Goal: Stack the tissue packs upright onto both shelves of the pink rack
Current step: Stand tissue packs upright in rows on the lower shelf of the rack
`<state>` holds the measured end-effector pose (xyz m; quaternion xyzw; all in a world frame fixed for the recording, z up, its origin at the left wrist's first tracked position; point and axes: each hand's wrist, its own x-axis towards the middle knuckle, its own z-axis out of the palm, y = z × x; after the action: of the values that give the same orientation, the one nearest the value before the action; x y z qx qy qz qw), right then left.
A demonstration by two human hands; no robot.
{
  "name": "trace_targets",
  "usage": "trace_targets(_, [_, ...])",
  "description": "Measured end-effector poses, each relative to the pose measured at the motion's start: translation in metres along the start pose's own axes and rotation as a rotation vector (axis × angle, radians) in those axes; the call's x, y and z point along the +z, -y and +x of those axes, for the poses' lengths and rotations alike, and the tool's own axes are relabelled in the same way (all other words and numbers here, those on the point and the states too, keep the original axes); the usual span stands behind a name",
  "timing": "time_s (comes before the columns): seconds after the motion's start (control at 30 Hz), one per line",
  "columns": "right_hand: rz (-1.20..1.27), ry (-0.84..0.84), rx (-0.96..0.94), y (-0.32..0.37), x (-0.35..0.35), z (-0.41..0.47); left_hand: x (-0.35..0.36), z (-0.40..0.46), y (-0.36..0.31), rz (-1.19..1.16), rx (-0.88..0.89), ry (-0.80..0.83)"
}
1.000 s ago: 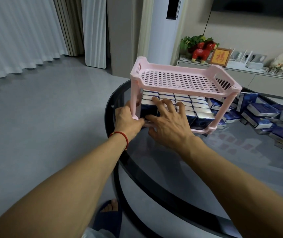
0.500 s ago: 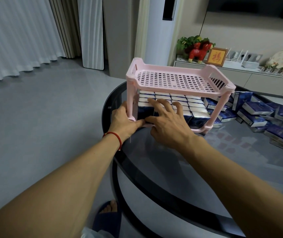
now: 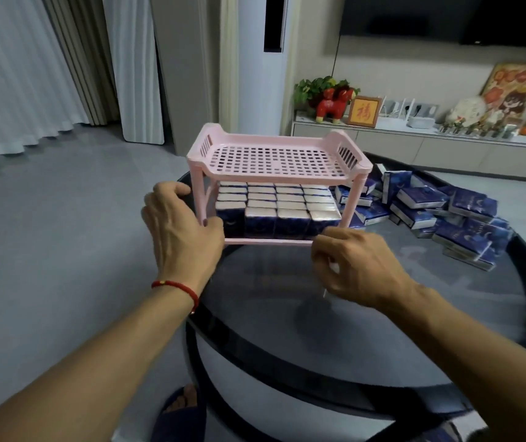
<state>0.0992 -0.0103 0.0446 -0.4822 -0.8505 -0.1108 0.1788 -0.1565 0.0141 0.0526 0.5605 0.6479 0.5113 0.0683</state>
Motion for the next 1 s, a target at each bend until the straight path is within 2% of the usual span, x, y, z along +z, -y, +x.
trace_targets(0.03, [0.011, 0.01, 0.088, -0.012, -0.003, -0.009, -0.002, -0.008, -0.01, -0.031, 0.072, -0.007])
trace_targets(0.1, [0.009, 0.014, 0.25, -0.038, -0.006, -0.023, 0.002, -0.025, -0.029, -0.103, 0.15, 0.101])
trace_targets(0.2, [-0.002, -0.01, 0.457, -0.073, -0.004, -0.043, 0.022, -0.054, -0.052, -0.132, 0.194, 0.407])
trace_targets(0.27, [-0.109, -0.064, 0.6, -0.096, 0.0, -0.059, 0.038, -0.07, -0.065, -0.061, 0.237, 0.58])
trace_targets(0.37, [-0.275, -0.069, 0.844, -0.127, 0.003, -0.083, 0.059, -0.091, -0.083, 0.032, 0.349, 0.688])
trace_targets(0.43, [-0.29, -0.021, 0.918, -0.143, 0.005, -0.101, 0.07, -0.103, -0.094, 0.034, 0.424, 0.704])
trace_targets(0.53, [-0.265, -0.017, 0.881, -0.159, 0.004, -0.122, 0.085, -0.112, -0.105, 0.032, 0.458, 0.732])
trace_targets(0.67, [-0.123, -0.177, 0.817, -0.157, -0.01, -0.127, 0.095, -0.116, -0.112, -0.045, 0.376, 0.78])
trace_targets(0.73, [0.029, -0.214, 0.732, -0.147, -0.021, -0.126, 0.095, -0.116, -0.115, -0.14, 0.265, 0.8])
trace_targets(0.87, [0.2, -0.228, 0.388, -0.106, -0.044, -0.119, 0.095, -0.106, -0.118, -0.352, -0.064, 0.819])
trace_targets(0.97, [0.253, -0.167, 0.225, -0.068, -0.046, -0.104, 0.093, -0.095, -0.112, -0.559, -0.293, 0.949])
trace_targets(1.0, [0.258, -0.15, 0.172, -0.057, -0.043, -0.098, 0.089, -0.09, -0.108, -0.594, -0.298, 1.017])
